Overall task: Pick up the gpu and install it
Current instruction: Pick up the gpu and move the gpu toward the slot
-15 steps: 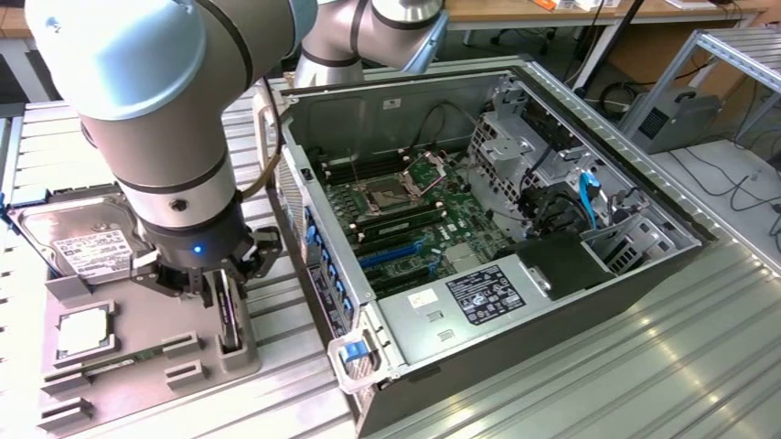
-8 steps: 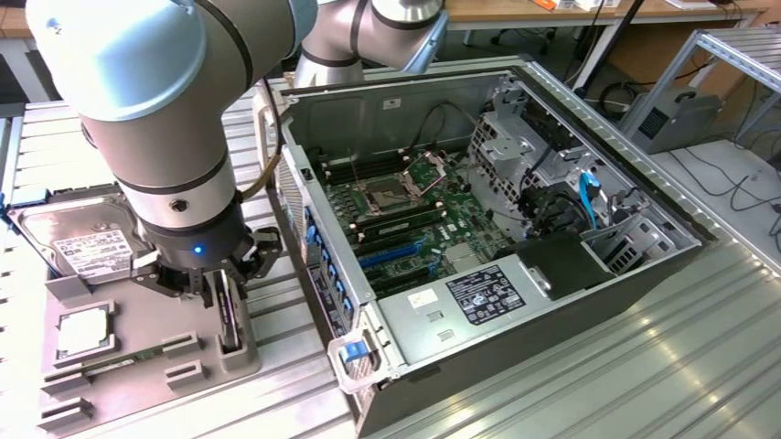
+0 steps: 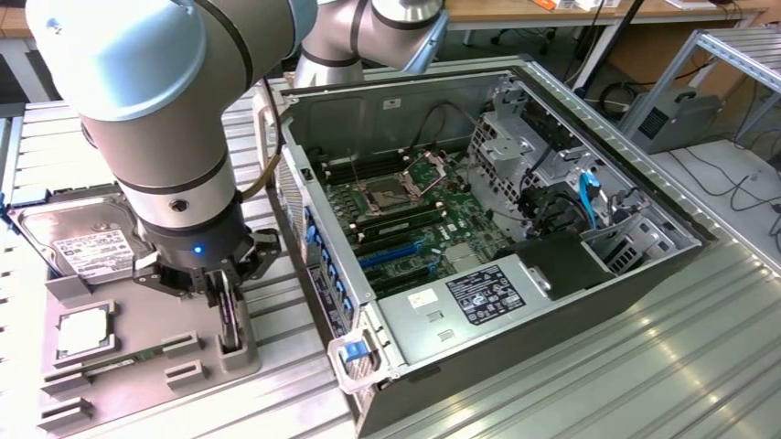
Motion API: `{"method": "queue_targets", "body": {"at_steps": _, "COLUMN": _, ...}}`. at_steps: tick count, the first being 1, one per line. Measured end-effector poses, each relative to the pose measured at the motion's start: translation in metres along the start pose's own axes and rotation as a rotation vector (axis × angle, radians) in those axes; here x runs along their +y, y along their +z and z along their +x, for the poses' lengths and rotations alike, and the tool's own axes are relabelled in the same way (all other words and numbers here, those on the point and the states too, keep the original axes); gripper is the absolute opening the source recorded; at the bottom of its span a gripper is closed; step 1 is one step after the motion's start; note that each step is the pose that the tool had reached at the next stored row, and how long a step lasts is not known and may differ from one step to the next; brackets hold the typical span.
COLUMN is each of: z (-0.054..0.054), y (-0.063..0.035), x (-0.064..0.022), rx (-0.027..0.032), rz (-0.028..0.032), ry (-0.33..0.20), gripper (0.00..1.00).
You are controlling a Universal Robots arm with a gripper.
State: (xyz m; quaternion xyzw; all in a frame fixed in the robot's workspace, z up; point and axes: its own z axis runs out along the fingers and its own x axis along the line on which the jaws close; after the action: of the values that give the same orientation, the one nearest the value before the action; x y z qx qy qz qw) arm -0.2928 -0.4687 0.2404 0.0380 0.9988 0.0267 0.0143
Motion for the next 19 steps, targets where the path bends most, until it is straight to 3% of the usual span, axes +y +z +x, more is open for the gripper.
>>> {"method": "queue_targets", "body": {"at_steps": 3, "z": 0.0, "y": 0.0, "x": 0.0, "rx": 0.0, "rz": 0.0001, "ry": 0.0, "gripper": 0.27}}
{"method": "queue_targets", "body": {"at_steps": 19, "z": 0.0, "y": 0.0, "x": 0.0, "rx": 0.0, "rz": 0.0, "ry": 0.0, "gripper": 0.27}}
